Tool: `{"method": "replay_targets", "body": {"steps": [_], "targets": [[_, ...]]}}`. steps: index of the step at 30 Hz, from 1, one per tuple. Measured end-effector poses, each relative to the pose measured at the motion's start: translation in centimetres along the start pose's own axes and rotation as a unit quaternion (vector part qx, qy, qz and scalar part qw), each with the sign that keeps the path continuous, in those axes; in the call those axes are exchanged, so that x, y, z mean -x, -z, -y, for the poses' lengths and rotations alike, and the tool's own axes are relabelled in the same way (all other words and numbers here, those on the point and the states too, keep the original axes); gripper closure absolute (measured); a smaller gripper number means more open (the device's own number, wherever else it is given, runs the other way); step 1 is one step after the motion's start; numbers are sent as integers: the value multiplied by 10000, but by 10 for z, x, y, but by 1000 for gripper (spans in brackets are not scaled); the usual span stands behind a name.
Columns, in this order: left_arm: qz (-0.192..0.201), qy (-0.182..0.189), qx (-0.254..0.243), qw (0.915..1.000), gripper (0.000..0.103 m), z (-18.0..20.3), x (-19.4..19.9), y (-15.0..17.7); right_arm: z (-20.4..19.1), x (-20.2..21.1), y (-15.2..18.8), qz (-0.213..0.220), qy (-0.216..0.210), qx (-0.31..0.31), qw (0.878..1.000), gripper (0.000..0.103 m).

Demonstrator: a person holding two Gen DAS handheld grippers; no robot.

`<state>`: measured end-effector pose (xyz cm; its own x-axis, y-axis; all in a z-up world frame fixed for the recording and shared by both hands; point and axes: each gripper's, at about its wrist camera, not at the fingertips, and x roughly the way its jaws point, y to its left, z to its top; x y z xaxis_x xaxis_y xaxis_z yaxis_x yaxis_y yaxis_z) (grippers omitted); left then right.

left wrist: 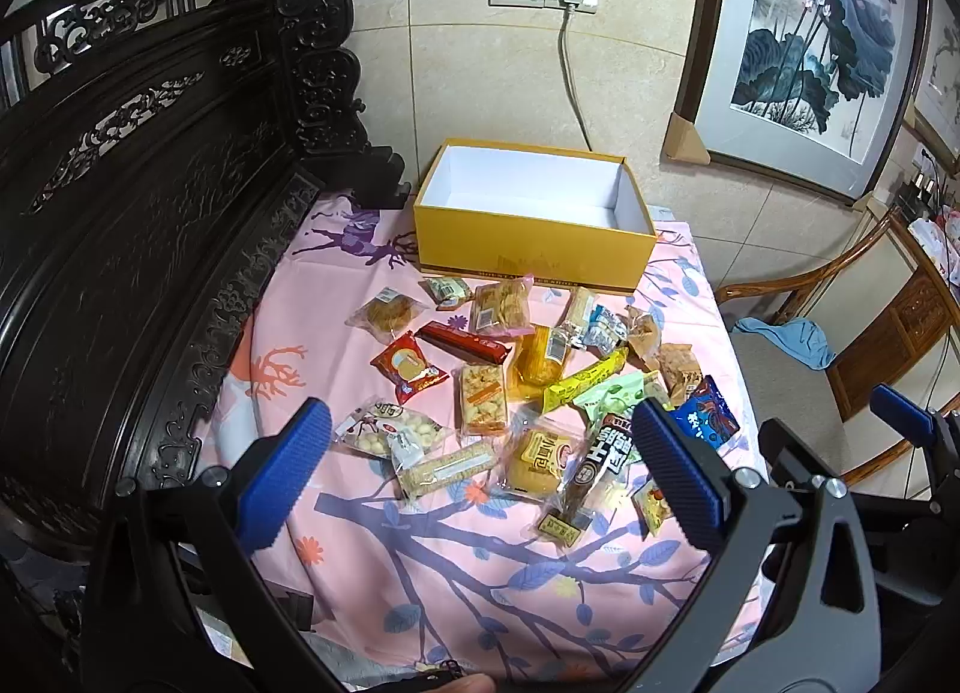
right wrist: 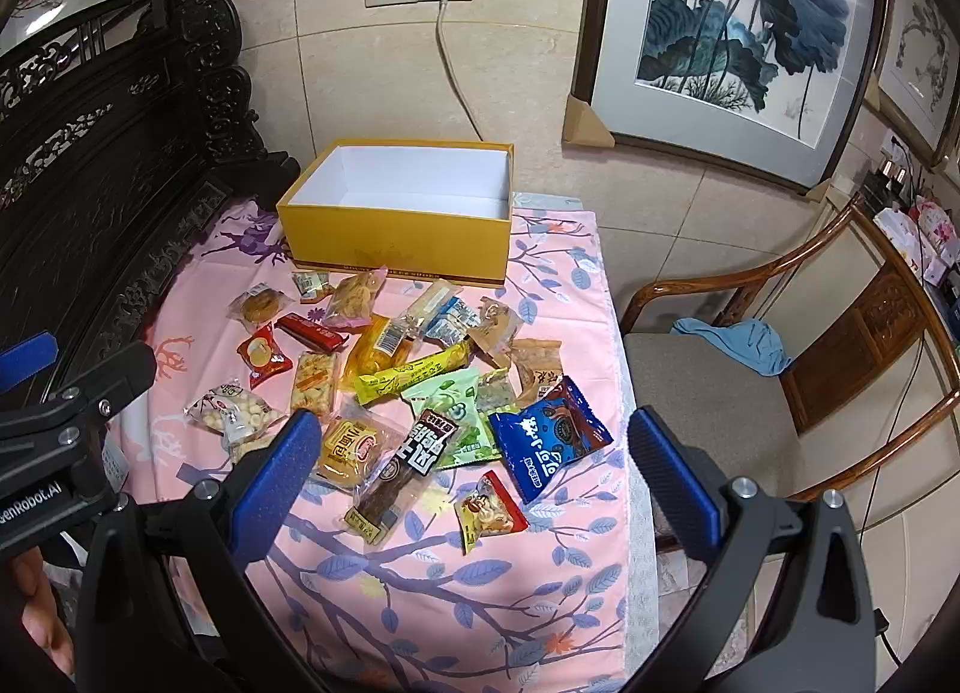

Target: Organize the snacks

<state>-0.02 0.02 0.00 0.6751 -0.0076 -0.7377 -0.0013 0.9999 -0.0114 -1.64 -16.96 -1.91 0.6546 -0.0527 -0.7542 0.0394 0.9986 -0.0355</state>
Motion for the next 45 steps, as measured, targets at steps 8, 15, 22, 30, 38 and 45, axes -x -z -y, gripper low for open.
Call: {"method": "replay_targets", "body": {"steps": [8,15,22,30,38,45], "targets": [[-96,92,-97,9999,2,10,-5,7,3,-4,6,-104,34,-67,9999,1],[-167,115,-66,9998,2,9,-7,14,4,-8,8,-226,33,-84,9997,1],[-313,45,105,9994,2,-1,-19,16,7,-13,10,-307,46,-129,9994,1],[-417,-32,113,9991,2,-5,-34,19,11,-25,16,-502,50,-150,9986,1],[-591,-78,174,9981,2,-7,-54,26,12,-42,16,-644,-70,-156,9978,1],[-660,-85,155,9977,2,-5,-57,32,8,-46,18,-666,-197,-107,9975,1]]}}
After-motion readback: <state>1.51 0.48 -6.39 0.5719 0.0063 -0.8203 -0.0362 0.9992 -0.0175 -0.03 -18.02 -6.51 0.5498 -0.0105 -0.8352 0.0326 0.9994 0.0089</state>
